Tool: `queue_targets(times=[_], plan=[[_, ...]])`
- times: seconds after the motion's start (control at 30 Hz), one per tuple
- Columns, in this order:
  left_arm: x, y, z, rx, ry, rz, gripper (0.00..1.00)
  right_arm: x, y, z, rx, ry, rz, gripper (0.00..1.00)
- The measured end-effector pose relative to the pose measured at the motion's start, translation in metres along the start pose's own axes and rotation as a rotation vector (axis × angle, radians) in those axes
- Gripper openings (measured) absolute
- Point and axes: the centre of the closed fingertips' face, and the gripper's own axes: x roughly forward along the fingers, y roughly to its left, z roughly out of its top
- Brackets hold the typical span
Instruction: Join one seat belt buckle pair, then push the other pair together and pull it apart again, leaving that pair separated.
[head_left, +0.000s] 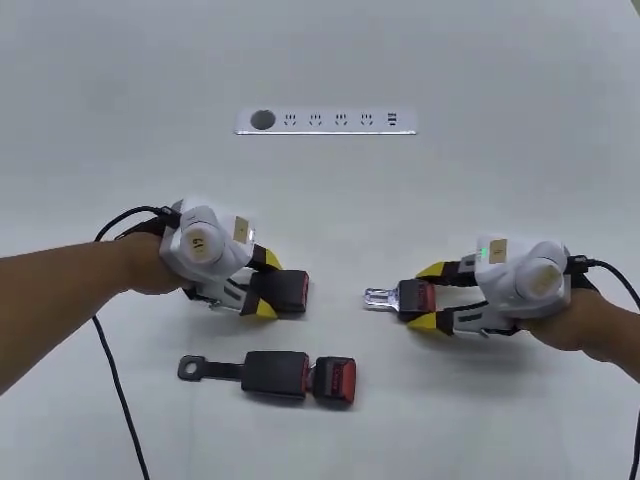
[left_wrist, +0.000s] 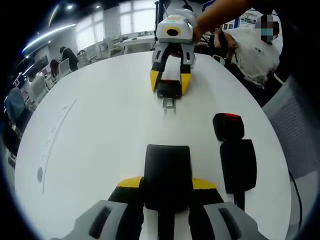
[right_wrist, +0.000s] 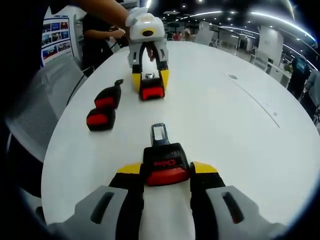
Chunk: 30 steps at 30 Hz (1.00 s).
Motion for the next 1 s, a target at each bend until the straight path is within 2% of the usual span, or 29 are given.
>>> queue_targets(times=[0.17,0.37,0.63,0.7,0.77,0.83,0.9,1.0], plan=[[0.000,0.000,0.000,-0.009,0.006,0.003,0.35,-0.006,0.003,-0.005,-0.004,-0.001,-0.002,0.35],[0.001,-0.001,0.000,-0.003,0.014,0.003,0.35,-0.009,0.006,-0.002,0.019,-0.013,-0.002,0.35],[0.002,-0.002,0.003,0.002,0.043,-0.004,0.35,-0.009,0.009,-0.002,-0.005,-0.006,0.006,0.36],[0.002,-0.002,0.002,-0.004,0.051,-0.011,0.37,-0.008,0.009,0.000,-0.019,0.003,-0.002,0.44],[0.002,-0.004,0.003,-0.036,0.045,-0.013,0.39,-0.012,0.011,0.001,-0.014,0.007,-0.003,0.53],[0.001,0.000,0.001,-0.069,0.055,0.023,0.44,-0.017,0.012,0.003,0.018,0.010,-0.017,0.53],[-0.001,0.001,0.006,-0.100,0.025,0.040,0.57,-0.019,0.009,0.002,0.072,0.018,-0.053,0.58],[-0.006,0.001,0.010,-0.156,0.001,0.057,0.65,-0.022,0.003,0.002,0.114,0.007,-0.099,0.67]])
